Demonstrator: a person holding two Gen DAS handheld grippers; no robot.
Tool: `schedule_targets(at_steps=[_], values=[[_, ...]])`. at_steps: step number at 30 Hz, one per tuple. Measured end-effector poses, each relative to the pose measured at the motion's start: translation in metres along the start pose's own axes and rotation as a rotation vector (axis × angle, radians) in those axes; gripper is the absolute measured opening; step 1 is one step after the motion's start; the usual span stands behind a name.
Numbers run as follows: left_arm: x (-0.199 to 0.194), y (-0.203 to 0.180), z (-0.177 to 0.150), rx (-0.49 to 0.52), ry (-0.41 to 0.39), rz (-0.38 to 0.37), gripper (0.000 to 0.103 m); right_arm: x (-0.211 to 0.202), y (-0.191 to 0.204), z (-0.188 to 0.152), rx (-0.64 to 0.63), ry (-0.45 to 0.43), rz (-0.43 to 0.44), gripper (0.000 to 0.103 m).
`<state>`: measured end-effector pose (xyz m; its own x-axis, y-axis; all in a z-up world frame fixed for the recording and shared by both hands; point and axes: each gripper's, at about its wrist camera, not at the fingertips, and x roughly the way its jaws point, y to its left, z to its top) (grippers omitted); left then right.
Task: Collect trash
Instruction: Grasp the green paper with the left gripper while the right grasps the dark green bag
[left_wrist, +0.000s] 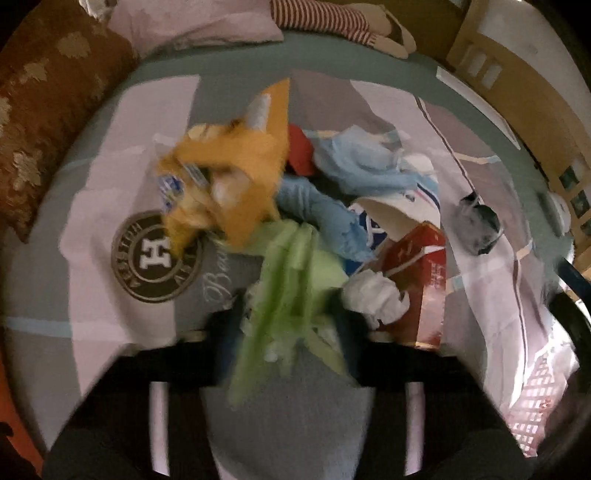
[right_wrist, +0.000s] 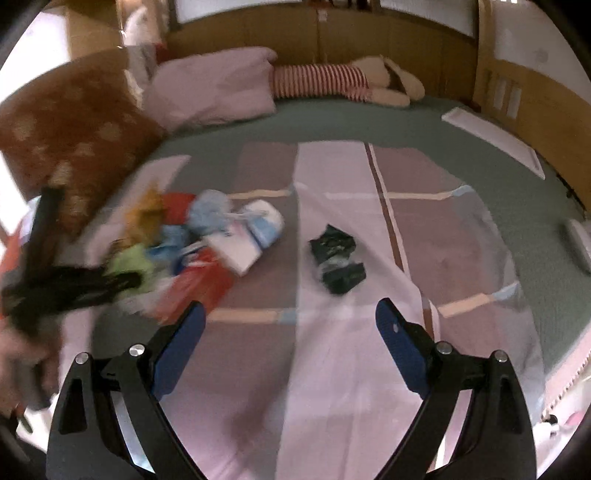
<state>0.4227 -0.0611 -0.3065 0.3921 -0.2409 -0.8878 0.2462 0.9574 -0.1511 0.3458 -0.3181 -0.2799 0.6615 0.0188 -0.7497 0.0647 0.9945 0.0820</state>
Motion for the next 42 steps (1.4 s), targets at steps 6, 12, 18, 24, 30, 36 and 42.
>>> schedule_targets(at_steps=[6, 12, 18, 24, 30, 36, 42], values=[[-0.077, -0.004, -0.01, 0.02, -0.136, -0.036, 0.023, 0.068, -0.013, 0.018, -0.002, 0.04, -0.087, 0.091], [-0.192, -0.011, -0.057, 0.036, -0.398, -0.026, 0.023, 0.086, -0.029, 0.016, 0.027, 0.126, -0.041, 0.046], [-0.201, -0.001, -0.1, -0.021, -0.411, 0.009, 0.023, -0.022, -0.017, 0.019, 0.046, 0.017, 0.102, 0.045], [-0.206, -0.005, -0.118, -0.023, -0.417, 0.036, 0.023, -0.146, 0.03, -0.027, -0.041, -0.209, 0.174, 0.045], [-0.195, -0.023, -0.137, 0.024, -0.364, 0.085, 0.024, -0.158, 0.065, -0.096, -0.123, -0.177, 0.169, 0.045], [-0.186, -0.033, -0.14, 0.051, -0.345, 0.093, 0.024, -0.153, 0.065, -0.093, -0.104, -0.165, 0.187, 0.045], [-0.186, -0.029, -0.14, 0.034, -0.339, 0.089, 0.024, -0.153, 0.059, -0.09, -0.096, -0.167, 0.186, 0.045]])
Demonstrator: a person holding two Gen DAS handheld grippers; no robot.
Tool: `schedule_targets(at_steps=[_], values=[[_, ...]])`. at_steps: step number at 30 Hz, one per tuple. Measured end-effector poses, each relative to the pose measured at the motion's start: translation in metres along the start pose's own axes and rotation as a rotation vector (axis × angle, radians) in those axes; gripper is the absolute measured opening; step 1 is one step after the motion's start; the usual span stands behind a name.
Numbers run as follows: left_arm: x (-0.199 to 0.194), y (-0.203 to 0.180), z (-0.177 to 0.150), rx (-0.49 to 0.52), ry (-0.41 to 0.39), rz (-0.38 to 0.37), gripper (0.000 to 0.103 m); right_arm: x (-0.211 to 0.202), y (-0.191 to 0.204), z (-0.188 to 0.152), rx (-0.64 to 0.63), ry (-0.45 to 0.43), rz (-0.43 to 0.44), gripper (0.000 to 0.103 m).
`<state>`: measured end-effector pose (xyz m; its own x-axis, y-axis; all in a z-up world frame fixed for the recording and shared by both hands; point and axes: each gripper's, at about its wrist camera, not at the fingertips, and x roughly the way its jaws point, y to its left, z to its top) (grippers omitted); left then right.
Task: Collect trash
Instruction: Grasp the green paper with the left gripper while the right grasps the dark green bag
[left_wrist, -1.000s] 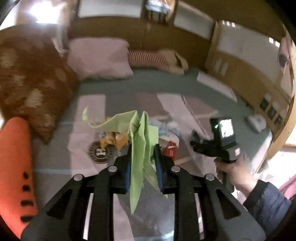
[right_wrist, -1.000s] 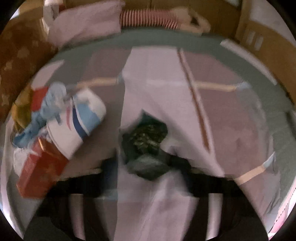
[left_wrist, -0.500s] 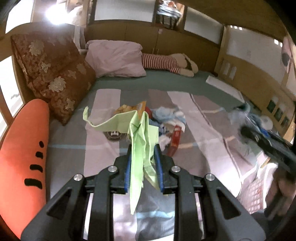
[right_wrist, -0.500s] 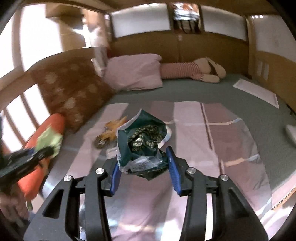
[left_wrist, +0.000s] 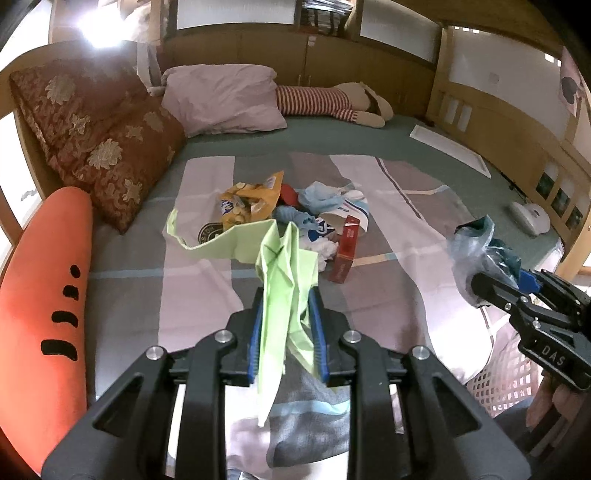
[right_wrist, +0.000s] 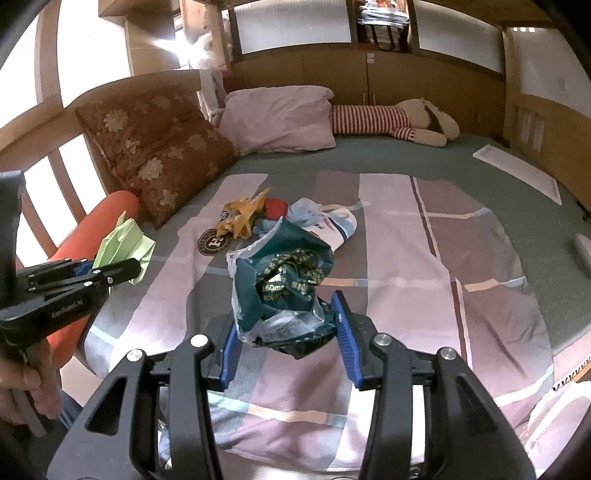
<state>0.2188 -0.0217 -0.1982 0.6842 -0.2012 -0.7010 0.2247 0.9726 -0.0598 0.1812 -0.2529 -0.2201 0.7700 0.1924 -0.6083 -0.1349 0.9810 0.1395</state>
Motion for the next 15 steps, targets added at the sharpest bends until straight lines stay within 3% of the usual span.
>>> schedule_targets(at_steps=[15], values=[[0.0029, -0.0019, 0.0004, 0.003, 0.013, -0.017, 0.024, 0.0006, -0.0025, 0.0013, 0.0, 0.004, 0.001, 0.046]])
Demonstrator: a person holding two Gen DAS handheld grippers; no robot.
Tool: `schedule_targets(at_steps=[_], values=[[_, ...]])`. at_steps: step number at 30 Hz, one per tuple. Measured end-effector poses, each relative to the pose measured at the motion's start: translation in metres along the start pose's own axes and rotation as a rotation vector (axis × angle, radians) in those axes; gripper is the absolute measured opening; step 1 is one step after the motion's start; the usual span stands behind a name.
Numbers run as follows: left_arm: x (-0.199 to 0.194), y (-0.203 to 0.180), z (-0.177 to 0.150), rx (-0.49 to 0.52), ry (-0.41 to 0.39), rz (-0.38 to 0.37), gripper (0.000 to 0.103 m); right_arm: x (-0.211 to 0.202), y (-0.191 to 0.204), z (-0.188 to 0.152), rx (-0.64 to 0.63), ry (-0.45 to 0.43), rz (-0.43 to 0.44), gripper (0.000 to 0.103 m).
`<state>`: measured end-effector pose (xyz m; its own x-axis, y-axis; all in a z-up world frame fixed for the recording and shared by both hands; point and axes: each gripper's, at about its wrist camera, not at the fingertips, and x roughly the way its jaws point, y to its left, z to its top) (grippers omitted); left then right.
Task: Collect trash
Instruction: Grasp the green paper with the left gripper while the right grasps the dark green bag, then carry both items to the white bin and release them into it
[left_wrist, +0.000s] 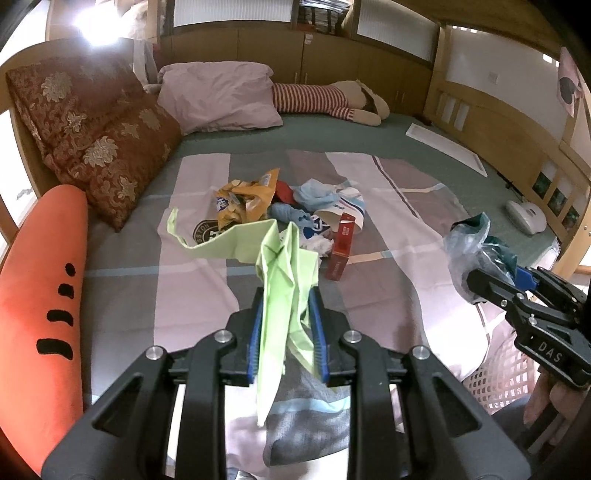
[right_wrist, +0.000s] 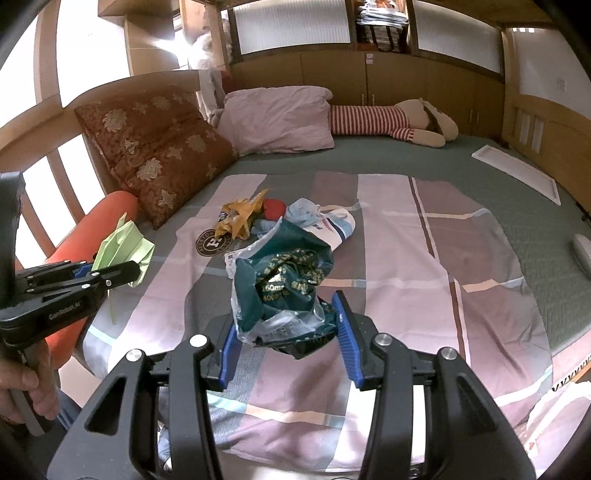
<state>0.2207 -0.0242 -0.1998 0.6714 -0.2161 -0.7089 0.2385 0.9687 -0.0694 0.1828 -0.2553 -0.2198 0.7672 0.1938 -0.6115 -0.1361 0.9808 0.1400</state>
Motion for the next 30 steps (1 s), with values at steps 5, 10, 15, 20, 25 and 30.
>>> schedule_targets(at_steps=[5, 10, 15, 20, 25, 30], values=[[0.001, 0.0, -0.001, 0.001, 0.003, -0.001, 0.024, 0.001, 0.0, 0.0, 0.003, 0.0, 0.0, 0.046], [0.002, -0.001, -0.002, 0.005, 0.006, 0.0, 0.024, 0.001, 0.0, 0.001, 0.002, -0.003, -0.002, 0.046], [0.005, -0.001, -0.002, 0.006, 0.009, 0.003, 0.024, 0.001, -0.001, 0.001, 0.005, -0.006, -0.002, 0.046], [0.011, -0.002, -0.002, 0.01, 0.01, -0.043, 0.024, -0.022, -0.021, 0.007, 0.08, -0.077, -0.002, 0.046], [0.009, -0.032, 0.003, 0.072, 0.006, -0.141, 0.024, -0.105, -0.069, -0.01, 0.2, -0.23, -0.1, 0.046], [-0.008, -0.127, 0.007, 0.25, 0.035, -0.357, 0.024, -0.183, -0.136, -0.064, 0.268, -0.216, -0.318, 0.047]])
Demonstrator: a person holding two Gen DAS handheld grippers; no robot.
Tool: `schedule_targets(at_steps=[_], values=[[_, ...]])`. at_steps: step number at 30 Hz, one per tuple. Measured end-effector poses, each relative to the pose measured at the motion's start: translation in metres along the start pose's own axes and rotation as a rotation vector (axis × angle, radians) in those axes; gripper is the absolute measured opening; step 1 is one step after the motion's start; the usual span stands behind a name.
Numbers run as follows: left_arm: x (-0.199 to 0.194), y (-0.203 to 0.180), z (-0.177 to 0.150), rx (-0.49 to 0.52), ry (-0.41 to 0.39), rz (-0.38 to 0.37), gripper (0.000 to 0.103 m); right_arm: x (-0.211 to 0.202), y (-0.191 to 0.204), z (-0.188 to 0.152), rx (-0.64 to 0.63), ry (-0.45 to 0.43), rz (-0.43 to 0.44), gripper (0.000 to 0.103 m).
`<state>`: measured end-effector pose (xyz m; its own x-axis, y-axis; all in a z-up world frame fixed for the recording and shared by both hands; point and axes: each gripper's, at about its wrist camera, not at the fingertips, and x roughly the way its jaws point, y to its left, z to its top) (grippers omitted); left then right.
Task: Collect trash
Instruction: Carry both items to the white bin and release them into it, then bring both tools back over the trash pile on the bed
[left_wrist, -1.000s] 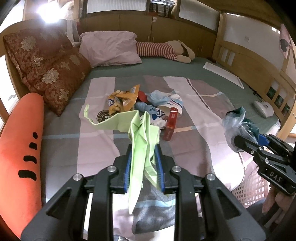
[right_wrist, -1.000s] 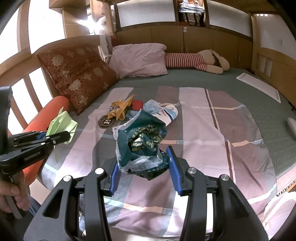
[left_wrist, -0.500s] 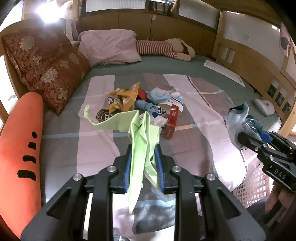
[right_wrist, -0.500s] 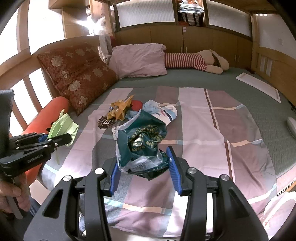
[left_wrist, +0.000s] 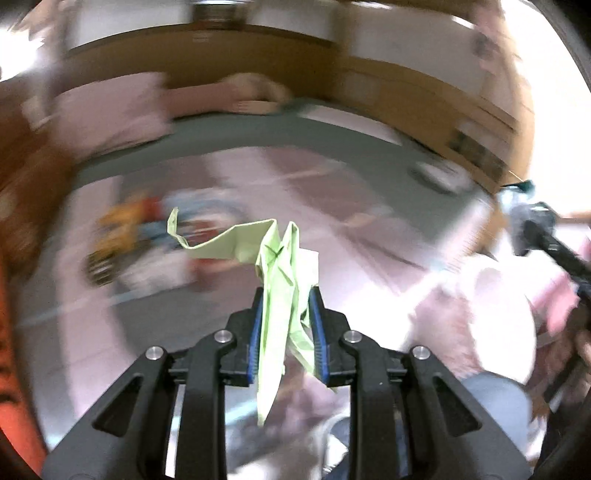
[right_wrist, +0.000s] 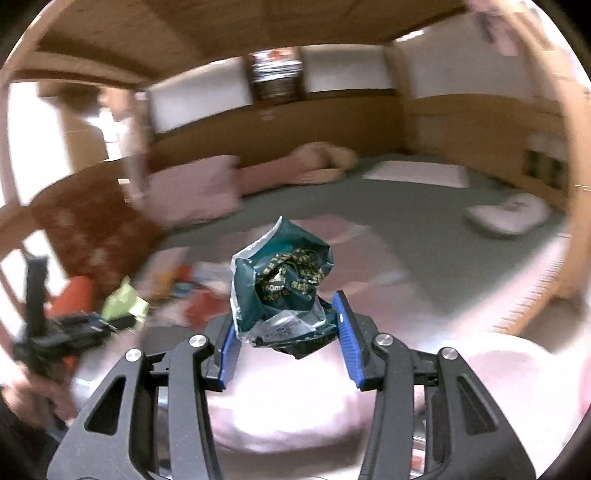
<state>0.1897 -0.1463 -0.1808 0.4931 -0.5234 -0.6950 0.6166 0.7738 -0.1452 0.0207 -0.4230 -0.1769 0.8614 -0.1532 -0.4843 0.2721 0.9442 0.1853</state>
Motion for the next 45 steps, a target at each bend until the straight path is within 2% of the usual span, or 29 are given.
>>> schedule_targets(at_steps=[2, 3, 4, 8, 9, 10, 11, 12, 13, 15, 17, 18, 22, 25, 30, 34, 36, 38, 39, 41, 42, 45], values=[[0.013, -0.052, 0.009, 0.075, 0.037, -0.105, 0.024, -0.019, -0.041, -0.01, 0.037, 0.027, -0.092, 0.048], [0.021, -0.092, 0.014, 0.127, 0.062, -0.174, 0.024, -0.026, -0.056, -0.015, 0.053, 0.036, -0.124, 0.048], [0.026, -0.115, 0.015, 0.156, 0.07, -0.206, 0.024, -0.033, -0.072, -0.019, 0.078, 0.045, -0.157, 0.048], [0.051, -0.214, 0.017, 0.269, 0.135, -0.361, 0.025, -0.056, -0.121, -0.033, 0.196, 0.051, -0.209, 0.049], [0.06, -0.232, 0.017, 0.273, 0.152, -0.385, 0.033, -0.059, -0.128, -0.034, 0.21, 0.053, -0.221, 0.052], [0.069, -0.245, 0.017, 0.27, 0.178, -0.414, 0.047, -0.06, -0.132, -0.034, 0.216, 0.057, -0.227, 0.053], [0.077, -0.254, 0.018, 0.266, 0.201, -0.421, 0.086, -0.061, -0.135, -0.033, 0.226, 0.06, -0.231, 0.061], [0.082, -0.258, 0.019, 0.258, 0.195, -0.388, 0.099, -0.062, -0.137, -0.031, 0.236, 0.056, -0.235, 0.074], [0.083, -0.256, 0.021, 0.251, 0.167, -0.348, 0.099, -0.064, -0.138, -0.03, 0.242, 0.044, -0.239, 0.079], [0.081, -0.242, 0.026, 0.225, 0.156, -0.312, 0.099, -0.069, -0.135, -0.027, 0.245, 0.001, -0.234, 0.085], [0.069, -0.215, 0.033, 0.173, 0.136, -0.323, 0.099, -0.065, -0.129, -0.023, 0.242, -0.013, -0.221, 0.087], [0.059, -0.195, 0.038, 0.152, 0.108, -0.3, 0.099, -0.061, -0.124, -0.021, 0.24, -0.015, -0.204, 0.087], [0.011, -0.11, 0.044, 0.087, -0.006, -0.112, 0.1, -0.041, -0.088, -0.006, 0.178, -0.007, -0.134, 0.087], [-0.017, -0.043, 0.039, -0.01, -0.034, 0.026, 0.1, -0.015, -0.039, 0.009, 0.105, -0.003, -0.05, 0.087], [-0.053, 0.065, 0.012, -0.204, -0.075, 0.234, 0.1, 0.043, 0.082, 0.031, -0.046, 0.05, 0.162, 0.089], [-0.055, 0.113, -0.007, -0.285, -0.096, 0.351, 0.1, 0.076, 0.162, 0.038, -0.146, 0.042, 0.264, 0.089], [-0.053, 0.136, -0.02, -0.32, -0.088, 0.368, 0.1, 0.099, 0.192, 0.03, -0.165, 0.047, 0.285, 0.089], [-0.046, 0.15, -0.028, -0.352, -0.067, 0.391, 0.1, 0.118, 0.201, 0.014, -0.16, 0.054, 0.284, 0.089], [-0.042, 0.156, -0.029, -0.373, -0.047, 0.396, 0.1, 0.128, 0.203, 0.001, -0.167, 0.093, 0.28, 0.089], [-0.036, 0.154, -0.029, -0.383, -0.041, 0.348, 0.1, 0.145, 0.205, -0.012, -0.172, 0.22, 0.284, 0.089], [-0.037, 0.153, -0.03, -0.382, -0.036, 0.325, 0.1, 0.147, 0.203, -0.014, -0.151, 0.241, 0.309, 0.089], [-0.036, 0.149, -0.033, -0.392, -0.016, 0.284, 0.1, 0.136, 0.204, -0.01, -0.171, 0.174, 0.289, 0.089]])
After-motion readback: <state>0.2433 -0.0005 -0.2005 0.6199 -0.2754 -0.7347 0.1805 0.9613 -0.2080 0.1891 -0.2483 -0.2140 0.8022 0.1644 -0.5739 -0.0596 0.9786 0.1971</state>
